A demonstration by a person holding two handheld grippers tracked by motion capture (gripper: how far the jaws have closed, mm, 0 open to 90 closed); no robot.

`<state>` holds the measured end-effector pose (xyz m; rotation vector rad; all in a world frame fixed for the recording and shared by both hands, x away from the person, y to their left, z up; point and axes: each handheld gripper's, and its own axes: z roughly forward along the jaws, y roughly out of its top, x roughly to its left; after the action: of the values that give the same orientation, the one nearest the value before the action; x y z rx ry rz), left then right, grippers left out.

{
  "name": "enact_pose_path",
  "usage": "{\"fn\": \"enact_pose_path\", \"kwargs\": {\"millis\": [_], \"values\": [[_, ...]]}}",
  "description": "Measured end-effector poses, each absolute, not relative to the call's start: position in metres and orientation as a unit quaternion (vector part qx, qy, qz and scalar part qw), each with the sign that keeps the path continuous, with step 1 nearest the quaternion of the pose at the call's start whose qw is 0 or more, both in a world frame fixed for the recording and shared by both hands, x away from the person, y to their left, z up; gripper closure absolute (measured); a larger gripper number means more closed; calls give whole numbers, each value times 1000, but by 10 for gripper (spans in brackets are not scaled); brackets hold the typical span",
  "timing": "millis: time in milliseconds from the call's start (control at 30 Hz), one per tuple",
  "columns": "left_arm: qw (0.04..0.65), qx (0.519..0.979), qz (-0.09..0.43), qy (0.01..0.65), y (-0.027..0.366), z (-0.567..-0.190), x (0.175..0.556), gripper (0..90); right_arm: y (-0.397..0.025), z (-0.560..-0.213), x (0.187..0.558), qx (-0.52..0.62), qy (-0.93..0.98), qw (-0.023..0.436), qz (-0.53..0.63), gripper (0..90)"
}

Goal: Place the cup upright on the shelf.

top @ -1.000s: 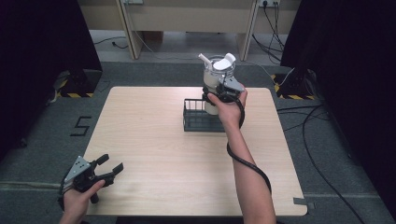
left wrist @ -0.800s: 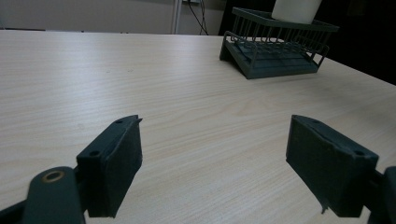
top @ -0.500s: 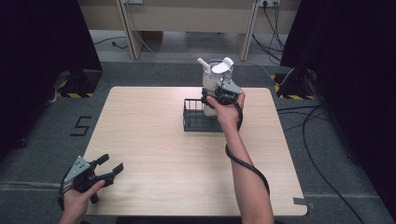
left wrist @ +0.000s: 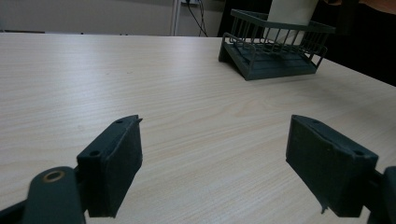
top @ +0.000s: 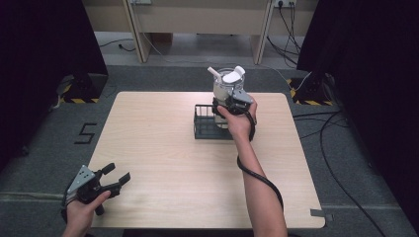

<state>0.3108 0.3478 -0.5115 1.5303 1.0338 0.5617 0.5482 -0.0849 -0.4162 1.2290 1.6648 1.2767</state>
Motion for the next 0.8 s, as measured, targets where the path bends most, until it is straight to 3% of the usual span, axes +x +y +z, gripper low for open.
{"fn": "enact_pose_path", "kwargs": {"millis": [800], "values": [[569, 653, 240, 438, 348, -511, 310, 178, -82, -428, 548, 476, 641, 351, 490, 107]]}}
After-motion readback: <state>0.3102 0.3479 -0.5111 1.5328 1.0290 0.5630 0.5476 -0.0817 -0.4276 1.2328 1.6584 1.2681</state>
